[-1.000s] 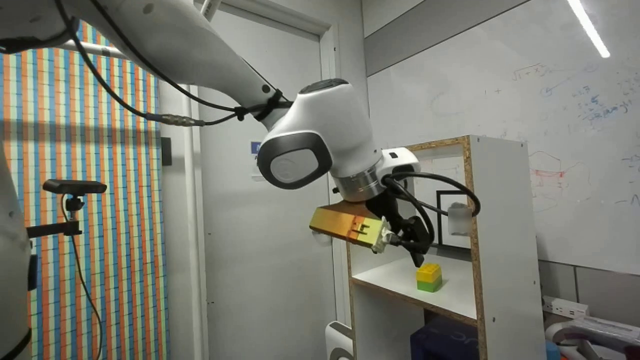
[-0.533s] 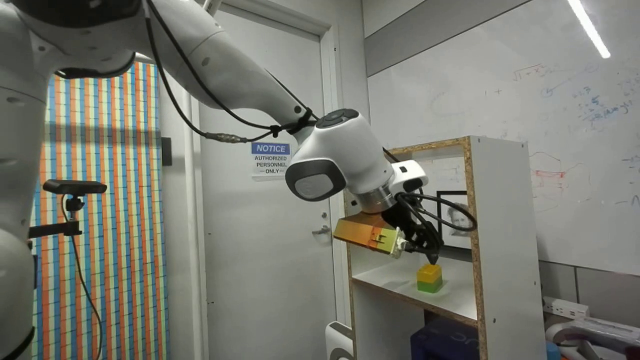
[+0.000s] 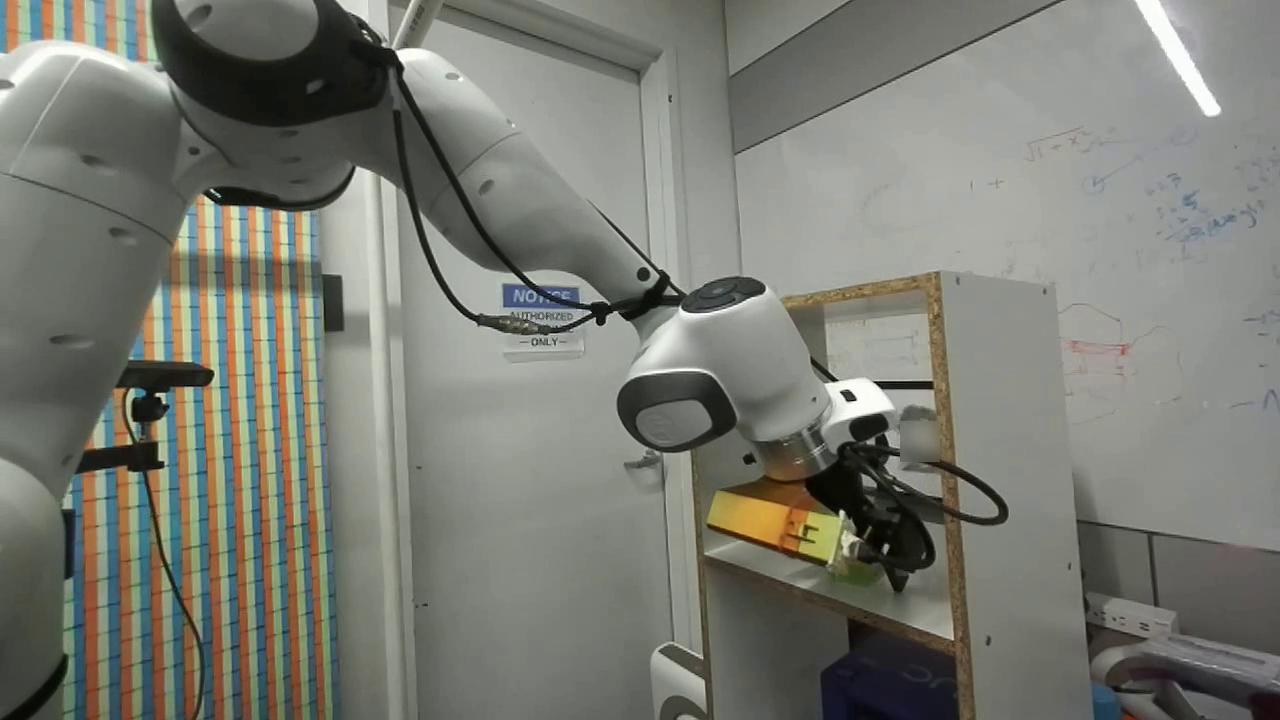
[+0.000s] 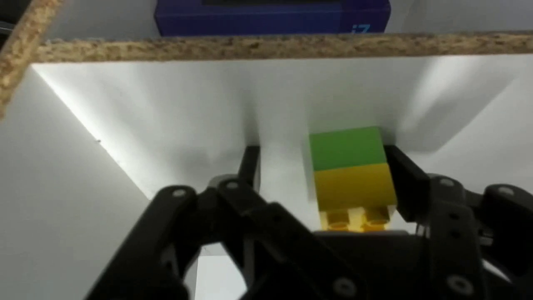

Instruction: Pick up the sponge and put it on top of the counter

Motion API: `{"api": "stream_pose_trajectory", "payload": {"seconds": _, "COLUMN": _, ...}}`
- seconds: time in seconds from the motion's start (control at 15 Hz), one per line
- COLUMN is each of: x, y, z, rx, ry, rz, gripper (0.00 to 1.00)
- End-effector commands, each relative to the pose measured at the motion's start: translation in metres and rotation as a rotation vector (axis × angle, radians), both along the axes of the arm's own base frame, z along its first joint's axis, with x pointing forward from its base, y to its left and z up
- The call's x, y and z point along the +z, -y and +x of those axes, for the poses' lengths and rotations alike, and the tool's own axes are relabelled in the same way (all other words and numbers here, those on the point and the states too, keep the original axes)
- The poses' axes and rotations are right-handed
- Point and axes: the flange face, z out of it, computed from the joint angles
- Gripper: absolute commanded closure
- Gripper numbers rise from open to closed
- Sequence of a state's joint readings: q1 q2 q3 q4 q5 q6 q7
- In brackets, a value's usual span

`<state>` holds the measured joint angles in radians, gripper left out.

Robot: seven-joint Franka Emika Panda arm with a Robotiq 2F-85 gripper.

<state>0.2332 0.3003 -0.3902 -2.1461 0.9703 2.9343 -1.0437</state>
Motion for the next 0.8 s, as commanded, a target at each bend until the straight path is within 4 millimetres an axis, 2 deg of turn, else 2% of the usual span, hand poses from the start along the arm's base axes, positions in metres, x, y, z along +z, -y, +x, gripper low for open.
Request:
{"api": "stream_pose_trajectory", "payload": {"seconds": 0.0, "x": 0.009, "y": 0.003, "z": 0.011, "rx": -0.001, "ry": 0.022, "rz": -0.005, "gripper": 0.57}}
{"api": "stream_pose_trajectory", "payload": {"seconds": 0.27, "x": 0.024, "y": 0.003, "z": -0.001, "rx": -0.022, "ry": 0.043, "rz": 0.006, "gripper": 0.88}}
{"api": "stream_pose_trajectory", "payload": {"seconds": 0.33, "x": 0.027, "y": 0.003, "z": -0.01, "rx": -0.041, "ry": 0.045, "rz": 0.004, "gripper": 0.83}}
{"api": "stream_pose_trajectory", "payload": {"seconds": 0.53, "x": 0.042, "y": -0.002, "z": -0.047, "rx": -0.082, "ry": 0.061, "rz": -0.028, "gripper": 0.83}}
{"api": "stream_pose_trajectory", "payload": {"seconds": 0.73, "x": 0.031, "y": 0.004, "z": -0.091, "rx": -0.127, "ry": 0.023, "rz": -0.03, "gripper": 0.83}}
